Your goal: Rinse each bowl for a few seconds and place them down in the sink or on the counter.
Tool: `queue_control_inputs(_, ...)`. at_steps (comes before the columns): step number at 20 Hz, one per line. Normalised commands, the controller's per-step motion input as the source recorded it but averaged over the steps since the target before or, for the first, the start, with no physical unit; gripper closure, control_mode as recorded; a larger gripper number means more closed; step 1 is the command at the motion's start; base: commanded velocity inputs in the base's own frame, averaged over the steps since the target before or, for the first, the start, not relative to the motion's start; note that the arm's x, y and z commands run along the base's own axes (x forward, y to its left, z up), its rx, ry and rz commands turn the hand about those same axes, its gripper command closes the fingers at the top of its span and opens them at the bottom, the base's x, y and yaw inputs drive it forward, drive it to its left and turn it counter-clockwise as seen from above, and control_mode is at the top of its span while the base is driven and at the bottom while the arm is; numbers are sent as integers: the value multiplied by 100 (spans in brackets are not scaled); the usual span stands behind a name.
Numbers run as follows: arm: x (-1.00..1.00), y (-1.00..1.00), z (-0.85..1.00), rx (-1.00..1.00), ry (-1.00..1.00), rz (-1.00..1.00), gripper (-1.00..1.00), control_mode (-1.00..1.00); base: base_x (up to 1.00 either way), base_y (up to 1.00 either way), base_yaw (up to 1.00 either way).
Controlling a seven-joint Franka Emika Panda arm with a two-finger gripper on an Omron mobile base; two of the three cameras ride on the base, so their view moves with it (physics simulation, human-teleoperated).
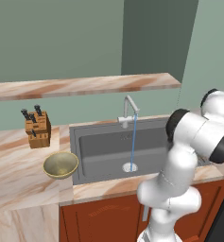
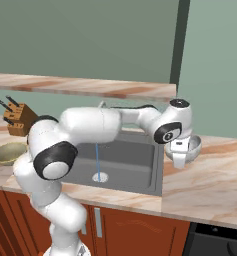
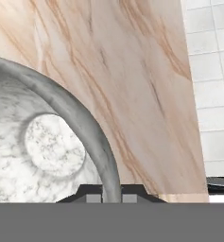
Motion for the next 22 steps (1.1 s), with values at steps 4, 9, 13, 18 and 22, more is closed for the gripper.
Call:
queue_control_inputs(4, -56, 64, 58, -18, 0, 20, 100, -100, 0, 0, 0)
queue_control_inputs(9, -38, 36, 48, -6, 6, 27, 100, -100, 0, 0, 0)
queue_control_inputs(13, -9, 22, 44, 0, 14, 29, 100, -100, 0, 0, 0)
queue_control_inputs(18, 7, 30, 47, 3, 19, 28, 100, -100, 0, 0, 0)
queue_control_inputs(22, 21, 21, 48, 8, 19, 26, 100, -100, 0, 0, 0)
